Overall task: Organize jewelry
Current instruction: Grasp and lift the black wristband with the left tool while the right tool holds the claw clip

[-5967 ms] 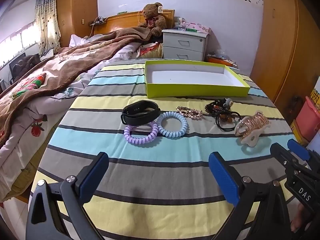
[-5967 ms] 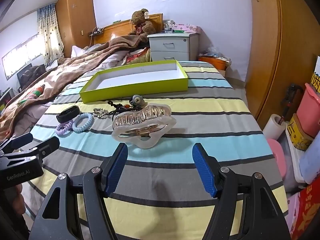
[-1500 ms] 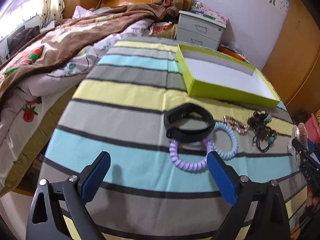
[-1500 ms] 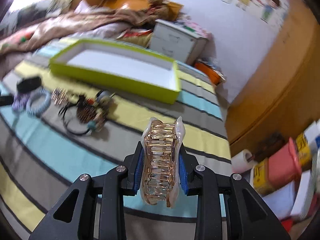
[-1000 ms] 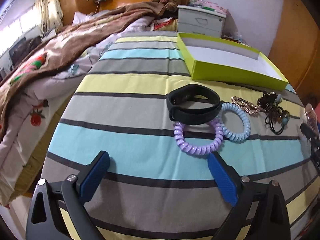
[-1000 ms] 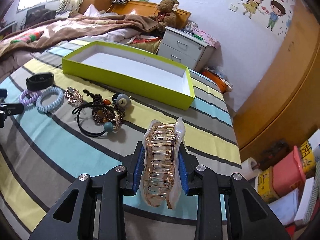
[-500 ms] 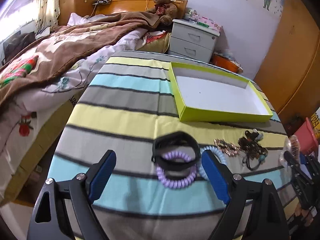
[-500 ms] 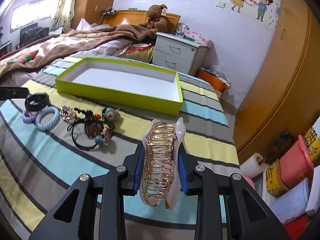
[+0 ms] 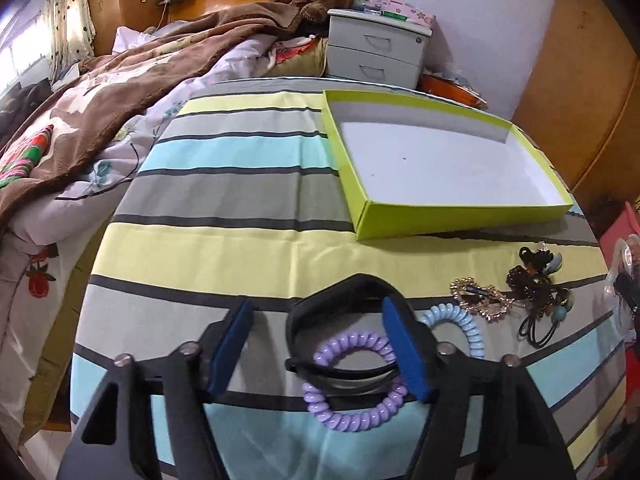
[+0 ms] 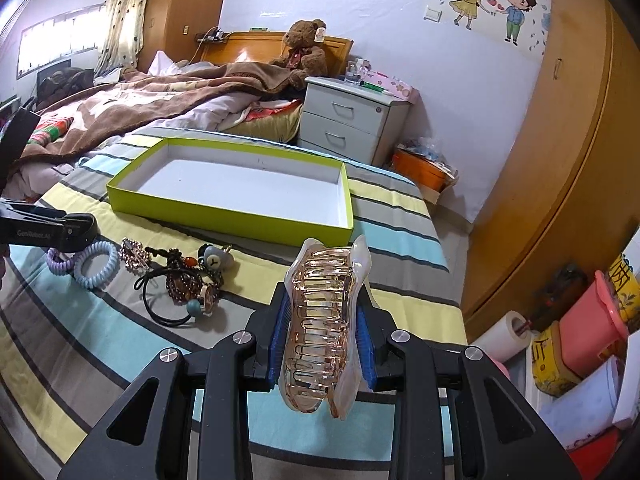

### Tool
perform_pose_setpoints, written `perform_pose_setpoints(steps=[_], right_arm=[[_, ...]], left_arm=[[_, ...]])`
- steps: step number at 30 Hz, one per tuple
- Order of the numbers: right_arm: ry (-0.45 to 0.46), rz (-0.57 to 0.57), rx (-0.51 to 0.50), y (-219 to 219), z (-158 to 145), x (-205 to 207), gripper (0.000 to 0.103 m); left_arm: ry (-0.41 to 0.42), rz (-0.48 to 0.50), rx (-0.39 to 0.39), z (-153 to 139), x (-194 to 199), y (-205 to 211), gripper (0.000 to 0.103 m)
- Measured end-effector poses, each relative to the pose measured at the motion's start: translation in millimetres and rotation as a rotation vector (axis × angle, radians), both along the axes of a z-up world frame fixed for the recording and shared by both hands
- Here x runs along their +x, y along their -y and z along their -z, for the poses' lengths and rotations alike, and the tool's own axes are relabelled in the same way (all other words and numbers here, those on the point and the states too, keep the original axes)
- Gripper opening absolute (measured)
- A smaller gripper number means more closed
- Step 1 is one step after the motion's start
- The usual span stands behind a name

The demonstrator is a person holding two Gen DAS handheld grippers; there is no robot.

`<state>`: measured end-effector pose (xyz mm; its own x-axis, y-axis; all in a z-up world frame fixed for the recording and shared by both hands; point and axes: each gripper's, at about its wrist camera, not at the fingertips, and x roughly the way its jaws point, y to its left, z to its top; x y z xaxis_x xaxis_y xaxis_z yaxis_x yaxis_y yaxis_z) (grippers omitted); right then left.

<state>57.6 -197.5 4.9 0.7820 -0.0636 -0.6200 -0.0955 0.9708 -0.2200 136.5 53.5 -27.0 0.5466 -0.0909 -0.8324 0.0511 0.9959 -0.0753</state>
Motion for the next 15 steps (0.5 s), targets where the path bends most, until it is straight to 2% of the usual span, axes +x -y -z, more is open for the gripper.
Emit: perform_pose_setpoints(steps=[1, 4, 7, 10, 12, 15], right_arm=[[0.002, 0.001, 0.001, 0, 0, 0, 0.031], [0.003, 0.003, 0.0, 0, -1, 1, 0.031], [0.005, 0.005, 0.002, 0, -4, 0, 0.031], [0.009, 0.004, 0.002, 0, -5, 0, 0.031], [0.015, 0.006, 0.004, 0, -8, 0, 0.031], [0.024, 0.009, 0.006, 0, -12, -3, 0.031]], left_arm=[[0.0, 0.006, 0.005, 0, 0, 1, 0.059], [0.001, 0.028, 0.017, -1, -1, 7, 0.043], [0.009, 0.031, 0.041, -3, -2, 11, 0.038], [0.019, 0.031, 0.031, -7, -4, 11, 0.032], [0.029, 0.028, 0.033, -11, -5, 11, 0.024], [0.046, 0.029, 0.034, -18, -8, 12, 0.022]])
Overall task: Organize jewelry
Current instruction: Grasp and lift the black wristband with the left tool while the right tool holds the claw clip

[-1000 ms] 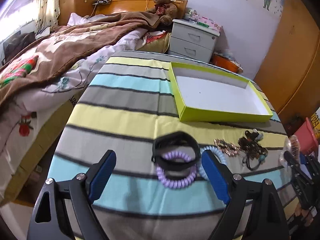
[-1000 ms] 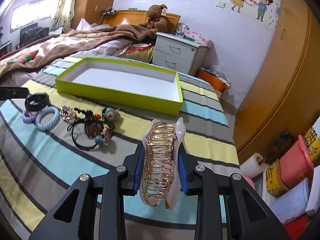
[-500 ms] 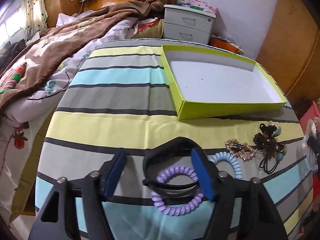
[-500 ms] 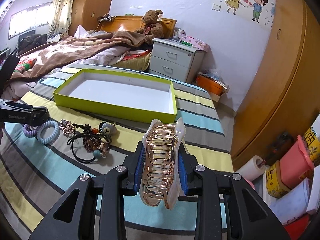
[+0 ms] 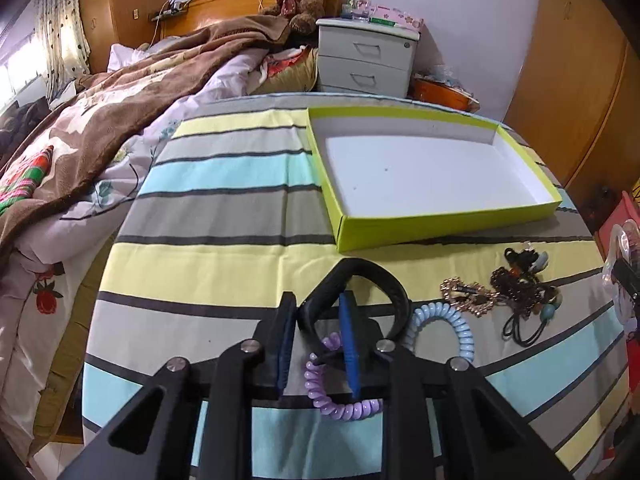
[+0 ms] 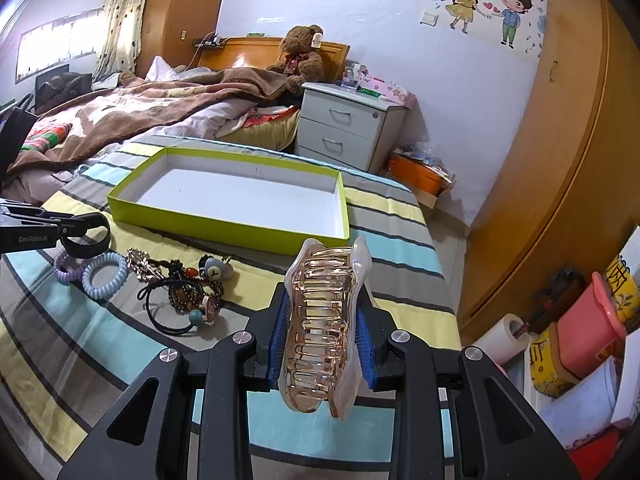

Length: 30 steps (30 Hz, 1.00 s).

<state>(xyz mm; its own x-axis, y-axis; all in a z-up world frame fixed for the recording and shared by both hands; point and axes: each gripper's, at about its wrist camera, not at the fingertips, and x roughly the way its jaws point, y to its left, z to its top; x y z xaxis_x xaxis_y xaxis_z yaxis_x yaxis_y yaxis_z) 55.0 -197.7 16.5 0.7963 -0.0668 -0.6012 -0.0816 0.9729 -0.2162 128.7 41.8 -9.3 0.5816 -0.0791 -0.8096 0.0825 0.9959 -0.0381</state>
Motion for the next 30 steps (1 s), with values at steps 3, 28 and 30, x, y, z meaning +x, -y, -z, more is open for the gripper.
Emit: perform_pose_setpoints(steps=[3, 28, 30], right_arm=[[0.011, 0.003, 0.001, 1, -5, -1, 0.031], [0.103, -0.047, -0.022, -5, -51, 23, 0.031], [0.098, -0.06, -0.034, -7, -52, 34, 0.031]], left_arm=[[0.017, 0.003, -0.003, -7, -3, 1, 0.019], [0.138, 0.014, -0.035, -68, 3, 5, 0.019], [0.143, 0.017, -0.041, -70, 9, 7, 0.019]])
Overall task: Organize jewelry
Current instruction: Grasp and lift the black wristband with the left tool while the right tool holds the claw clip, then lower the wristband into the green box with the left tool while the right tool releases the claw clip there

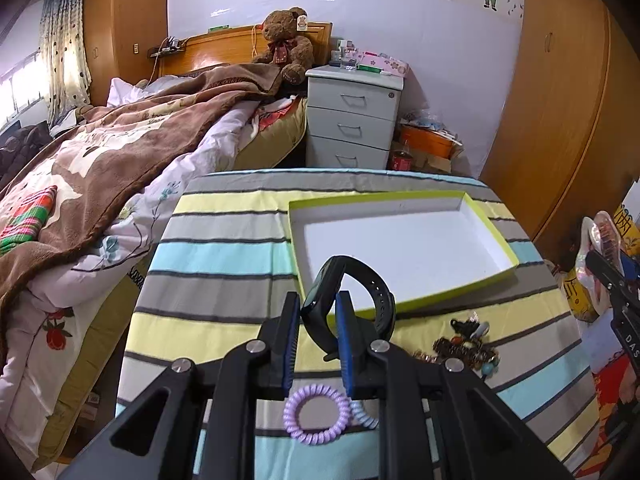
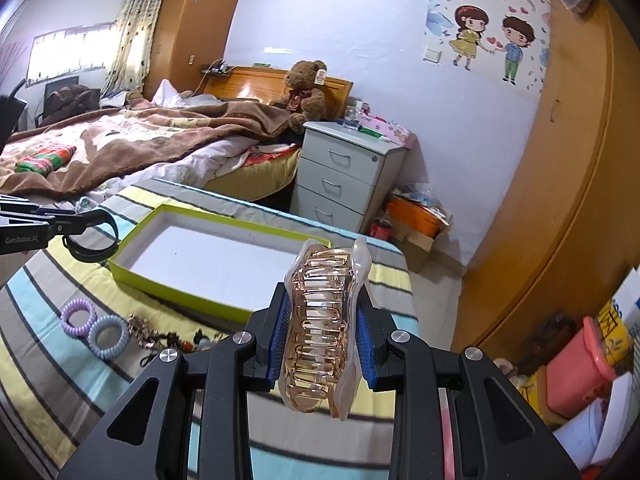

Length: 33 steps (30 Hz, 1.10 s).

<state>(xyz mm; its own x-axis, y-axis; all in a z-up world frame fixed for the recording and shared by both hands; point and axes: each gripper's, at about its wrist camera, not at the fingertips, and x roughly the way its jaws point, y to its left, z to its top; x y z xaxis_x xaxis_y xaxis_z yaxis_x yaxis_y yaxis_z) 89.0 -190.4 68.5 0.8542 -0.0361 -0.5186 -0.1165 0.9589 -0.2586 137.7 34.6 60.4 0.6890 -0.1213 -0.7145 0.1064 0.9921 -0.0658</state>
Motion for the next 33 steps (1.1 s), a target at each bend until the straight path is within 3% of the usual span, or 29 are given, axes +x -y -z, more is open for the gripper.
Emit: perform_pose_setpoints(steps=[19, 33], right_arm=[[-0.112, -0.02, -0.031, -5, 21, 110, 0.031], [-0.184, -0.031, -0.098, -15, 53, 157, 0.031]], left_arm=[[-0.023, -0.011, -0.082, 13, 76, 14, 0.019], [-0.085, -0.026, -0.074, 41, 116, 20, 0.019]])
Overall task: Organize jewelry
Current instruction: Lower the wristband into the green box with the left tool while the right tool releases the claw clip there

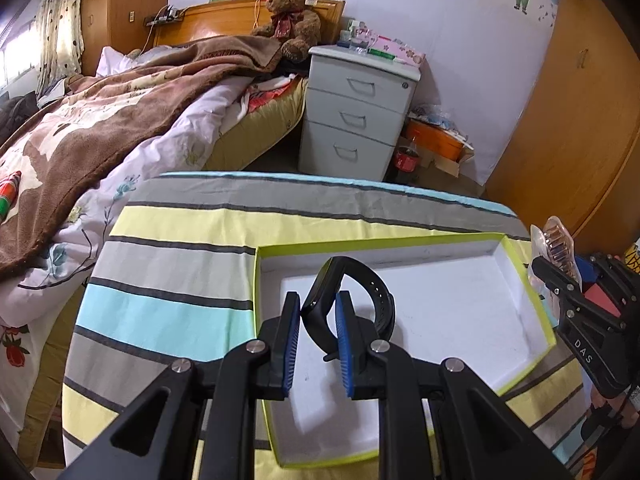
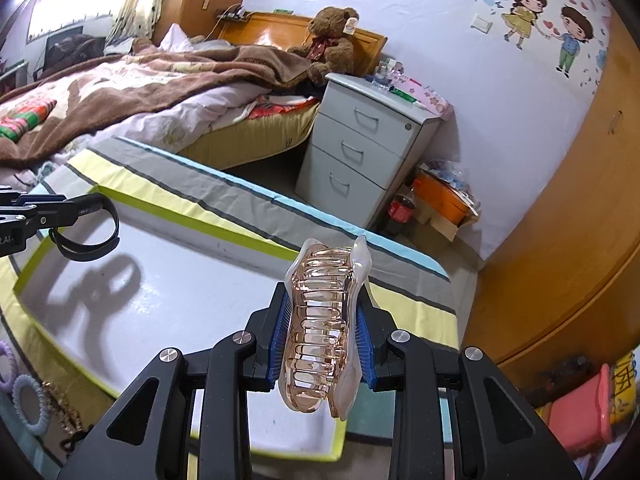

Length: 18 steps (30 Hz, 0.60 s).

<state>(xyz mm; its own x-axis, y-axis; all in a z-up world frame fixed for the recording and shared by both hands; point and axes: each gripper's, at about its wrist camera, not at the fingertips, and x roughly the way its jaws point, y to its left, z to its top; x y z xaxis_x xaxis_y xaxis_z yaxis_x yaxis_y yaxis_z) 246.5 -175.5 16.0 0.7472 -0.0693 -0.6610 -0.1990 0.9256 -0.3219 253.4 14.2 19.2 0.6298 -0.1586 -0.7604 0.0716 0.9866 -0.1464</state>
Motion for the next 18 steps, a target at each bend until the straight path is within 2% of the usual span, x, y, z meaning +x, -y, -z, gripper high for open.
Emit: perform_pose_setpoints(steps=[8, 18], right_arm=[[-0.026, -0.016, -0.064, -10, 21, 19, 0.031], [-0.027, -0.039, -0.136, -22, 41, 26, 0.031]], left_arm=[[-0.03, -0.002, 0.024, 17, 13, 5, 0.019], [-0.053, -0.013, 0.017, 28, 19, 4, 0.019]])
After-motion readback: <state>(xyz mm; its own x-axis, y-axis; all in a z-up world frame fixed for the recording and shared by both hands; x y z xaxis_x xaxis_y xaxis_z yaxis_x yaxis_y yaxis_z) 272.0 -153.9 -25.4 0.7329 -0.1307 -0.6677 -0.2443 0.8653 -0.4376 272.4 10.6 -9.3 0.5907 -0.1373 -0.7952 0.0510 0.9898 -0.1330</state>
